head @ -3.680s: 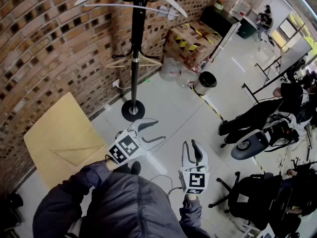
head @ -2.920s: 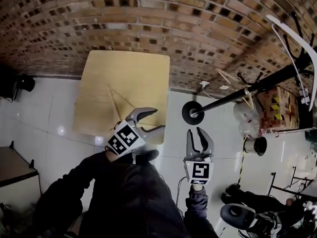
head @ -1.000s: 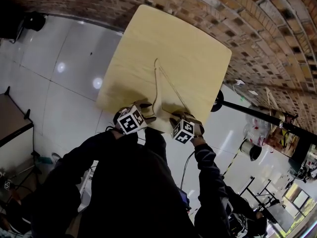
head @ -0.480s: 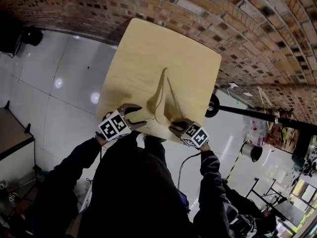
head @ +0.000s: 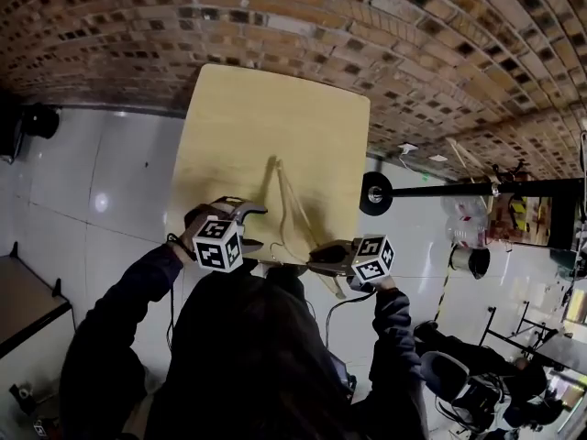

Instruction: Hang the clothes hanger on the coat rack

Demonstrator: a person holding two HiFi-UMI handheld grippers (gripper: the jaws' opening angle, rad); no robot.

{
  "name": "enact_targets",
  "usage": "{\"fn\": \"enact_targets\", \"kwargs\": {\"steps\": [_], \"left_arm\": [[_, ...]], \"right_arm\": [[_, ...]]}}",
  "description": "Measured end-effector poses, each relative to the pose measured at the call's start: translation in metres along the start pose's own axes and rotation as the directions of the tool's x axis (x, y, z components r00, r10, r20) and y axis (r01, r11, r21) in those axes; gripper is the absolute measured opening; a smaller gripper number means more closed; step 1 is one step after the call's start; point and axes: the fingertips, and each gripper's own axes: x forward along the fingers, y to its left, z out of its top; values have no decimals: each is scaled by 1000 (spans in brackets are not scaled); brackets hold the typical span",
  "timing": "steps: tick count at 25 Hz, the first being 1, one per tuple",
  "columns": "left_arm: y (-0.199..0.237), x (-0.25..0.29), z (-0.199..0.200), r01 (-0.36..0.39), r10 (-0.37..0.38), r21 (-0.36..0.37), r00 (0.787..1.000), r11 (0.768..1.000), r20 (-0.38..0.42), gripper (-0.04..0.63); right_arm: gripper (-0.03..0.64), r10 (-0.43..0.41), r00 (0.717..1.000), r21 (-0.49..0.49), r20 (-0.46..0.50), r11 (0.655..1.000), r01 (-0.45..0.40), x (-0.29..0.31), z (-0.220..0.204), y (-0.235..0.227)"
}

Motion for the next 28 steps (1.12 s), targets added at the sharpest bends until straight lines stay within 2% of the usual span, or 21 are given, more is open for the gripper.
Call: {"fn": "enact_targets", "kwargs": {"steps": [1,3,6,7,8,9,13,15,17,19,20,23,26,28], "left_arm": [[1,4,10,-5,8,116,1000,993,-26,321],[1,10,32,3,12,305,999,952,-45,319],[-16,15,60,83,-69,462,997,883,-46,311],[-23,16,69,107,-99,496,994,862,-42,267],[-28,16,77,124,-123,526,992,841,-37,162],[-33,17,84,140,-144,553,989,821,-36,84],[-48,20,105,245,-248,640,965,729,-87,67],[-54,23,115,304,-308,660,945,687,-115,57],[-57,26,128,362,-370,659,919,659,-135,57],[-60,29,142,433,-443,633,883,642,-155,57],[-62,31,149,478,-484,610,858,632,-171,57],[-68,36,165,609,-597,545,769,577,-227,57],[-77,42,186,703,-680,474,686,530,-258,57],[-84,45,203,768,-738,414,617,489,-273,57]], "right_arm": [[97,28,1000,0,0,1000,-28,-2,-1,10],[97,64,998,3,-7,998,-64,-6,-4,27],[97,107,994,12,-5,994,-107,-14,-7,47],[97,124,992,16,1,992,-124,-17,-7,54],[97,139,990,19,7,990,-139,-20,-9,60],[97,151,988,23,14,988,-151,-24,-11,66],[100,151,985,55,82,986,-156,-40,-23,83],[103,109,985,67,135,991,-119,-50,-29,86],[107,46,981,62,186,996,-59,-61,-36,90],[107,-8,973,51,229,999,-4,-73,-41,97],[107,-41,968,43,247,999,32,-79,-43,101],[110,-182,936,16,301,983,185,-96,-50,110],[112,-330,889,-2,319,937,348,-113,-60,120],[118,-443,845,-13,299,884,468,-121,-68,127]]}}
